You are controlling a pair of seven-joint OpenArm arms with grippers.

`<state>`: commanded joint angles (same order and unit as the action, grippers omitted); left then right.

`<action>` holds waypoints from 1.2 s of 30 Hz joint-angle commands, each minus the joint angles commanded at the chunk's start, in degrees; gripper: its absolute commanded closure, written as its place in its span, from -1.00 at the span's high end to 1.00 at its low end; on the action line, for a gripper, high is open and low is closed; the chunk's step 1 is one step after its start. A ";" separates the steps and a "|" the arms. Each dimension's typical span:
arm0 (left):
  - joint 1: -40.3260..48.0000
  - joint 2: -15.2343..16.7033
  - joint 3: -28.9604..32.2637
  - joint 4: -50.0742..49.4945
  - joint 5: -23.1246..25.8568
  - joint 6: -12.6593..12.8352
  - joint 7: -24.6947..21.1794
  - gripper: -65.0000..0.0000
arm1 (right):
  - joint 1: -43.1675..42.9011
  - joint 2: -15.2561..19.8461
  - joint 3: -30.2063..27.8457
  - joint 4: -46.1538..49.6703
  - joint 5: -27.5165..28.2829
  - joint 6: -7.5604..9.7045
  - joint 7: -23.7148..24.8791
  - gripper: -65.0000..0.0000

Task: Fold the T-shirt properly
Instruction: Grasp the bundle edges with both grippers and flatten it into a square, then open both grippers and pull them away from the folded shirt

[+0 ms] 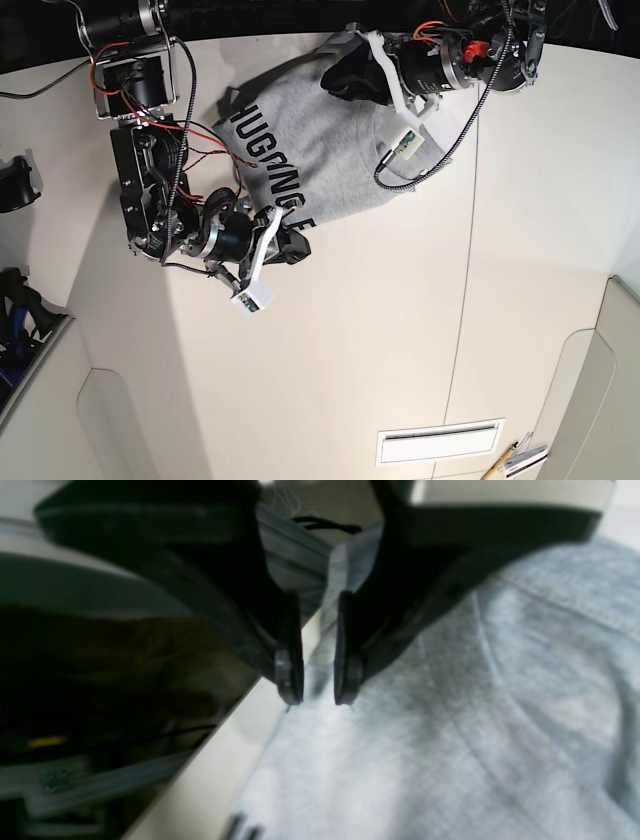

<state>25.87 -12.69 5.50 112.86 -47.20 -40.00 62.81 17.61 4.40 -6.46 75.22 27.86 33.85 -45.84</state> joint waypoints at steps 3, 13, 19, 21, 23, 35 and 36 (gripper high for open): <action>-0.20 -0.02 0.26 -4.74 3.02 0.00 -2.03 -0.66 | -0.02 0.04 0.00 0.00 0.00 0.00 -0.31 -1.00; -8.35 -0.09 -2.56 -11.69 10.19 0.00 -2.19 -0.66 | -3.45 1.01 0.00 0.00 1.31 0.04 -1.38 -1.00; -14.23 -2.45 -3.06 -11.69 13.70 0.00 -2.25 -0.66 | -6.45 4.20 0.11 0.11 7.48 0.74 -4.90 -1.00; -16.26 -2.73 -3.08 -11.72 15.13 0.00 -2.60 -0.66 | -7.23 5.35 0.11 0.15 9.77 0.74 -6.38 -1.00; -17.40 -2.73 -3.06 -12.20 16.37 0.00 -3.39 -0.66 | -8.11 5.75 0.17 0.42 12.22 0.90 -8.46 -1.00; -28.13 -2.69 -3.06 -23.28 16.76 0.41 -7.50 -0.66 | -18.95 5.53 0.22 12.57 15.67 0.92 -10.12 -1.00; -28.68 -2.67 -3.06 -23.91 16.52 0.41 -8.15 -0.66 | -19.63 5.27 0.22 13.44 15.65 0.92 -10.14 -1.00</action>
<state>-2.81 -15.35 2.44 88.95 -30.68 -39.59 54.65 -2.02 9.67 -6.24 88.66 43.51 34.76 -55.99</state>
